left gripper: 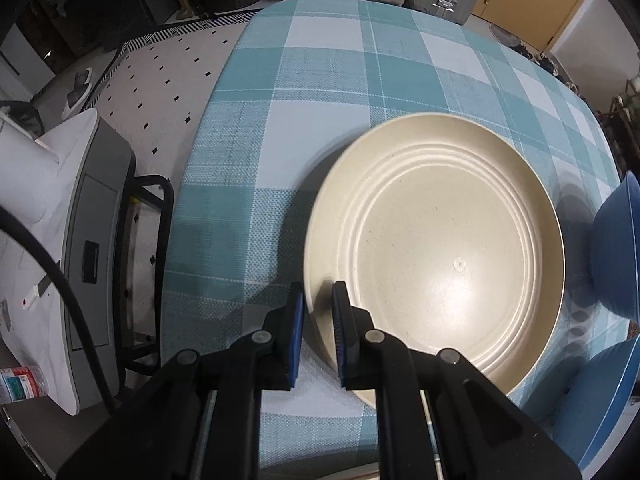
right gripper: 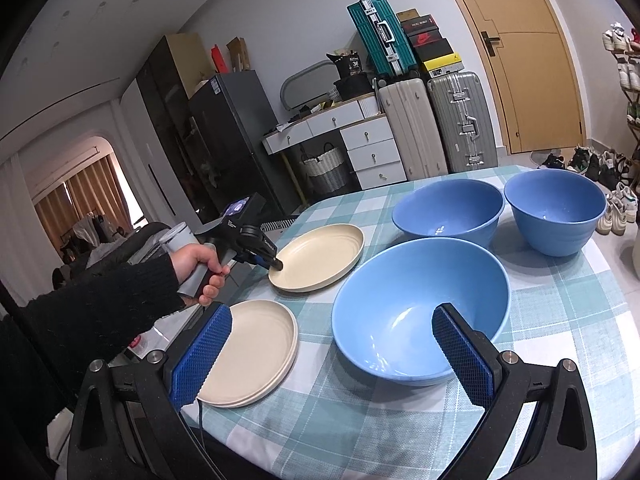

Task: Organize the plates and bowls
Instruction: 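Lift the cream plate with the left gripper and carry it toward the stack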

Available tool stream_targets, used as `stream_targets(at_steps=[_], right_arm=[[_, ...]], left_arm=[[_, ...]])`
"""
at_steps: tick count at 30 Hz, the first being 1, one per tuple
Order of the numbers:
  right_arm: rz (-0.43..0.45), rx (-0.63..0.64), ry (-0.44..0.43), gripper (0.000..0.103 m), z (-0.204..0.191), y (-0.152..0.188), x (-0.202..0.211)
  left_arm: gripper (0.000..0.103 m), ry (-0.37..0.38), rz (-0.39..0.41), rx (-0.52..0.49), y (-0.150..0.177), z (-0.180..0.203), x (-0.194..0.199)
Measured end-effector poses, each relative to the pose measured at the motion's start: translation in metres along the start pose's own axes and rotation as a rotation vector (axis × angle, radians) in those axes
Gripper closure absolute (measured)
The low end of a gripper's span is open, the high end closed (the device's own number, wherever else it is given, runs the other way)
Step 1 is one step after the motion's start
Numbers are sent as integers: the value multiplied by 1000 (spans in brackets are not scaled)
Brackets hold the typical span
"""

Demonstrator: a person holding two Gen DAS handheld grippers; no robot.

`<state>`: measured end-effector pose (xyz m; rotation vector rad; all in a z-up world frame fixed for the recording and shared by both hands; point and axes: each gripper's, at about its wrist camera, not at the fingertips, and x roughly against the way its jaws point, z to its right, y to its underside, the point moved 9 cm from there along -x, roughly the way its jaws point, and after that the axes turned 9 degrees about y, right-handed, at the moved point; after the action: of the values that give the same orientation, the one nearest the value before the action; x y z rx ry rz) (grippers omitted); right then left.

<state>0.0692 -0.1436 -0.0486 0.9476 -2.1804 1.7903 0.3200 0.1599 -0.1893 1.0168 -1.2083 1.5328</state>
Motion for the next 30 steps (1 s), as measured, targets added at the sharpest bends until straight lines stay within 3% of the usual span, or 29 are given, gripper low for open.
stream_targets(at_steps=[14,15,18,24,30], right_arm=[[23,29,-21,1,-8,-2,4],[27,32,-26,1,-10,-2,4],[29,47,-36,1,-13,-3,5],[36,43,-40,1,-13,-4,6],[61,37,-44,1,-15,-5,11]], left_arm=[[89,6,22,15,4,1,2],[84,-4,33,10,4,0,4],[57,-20,72,29,3,-5,12],[56,82,111,84,6,-7,28],[56,145,224,129,8,-11,63]])
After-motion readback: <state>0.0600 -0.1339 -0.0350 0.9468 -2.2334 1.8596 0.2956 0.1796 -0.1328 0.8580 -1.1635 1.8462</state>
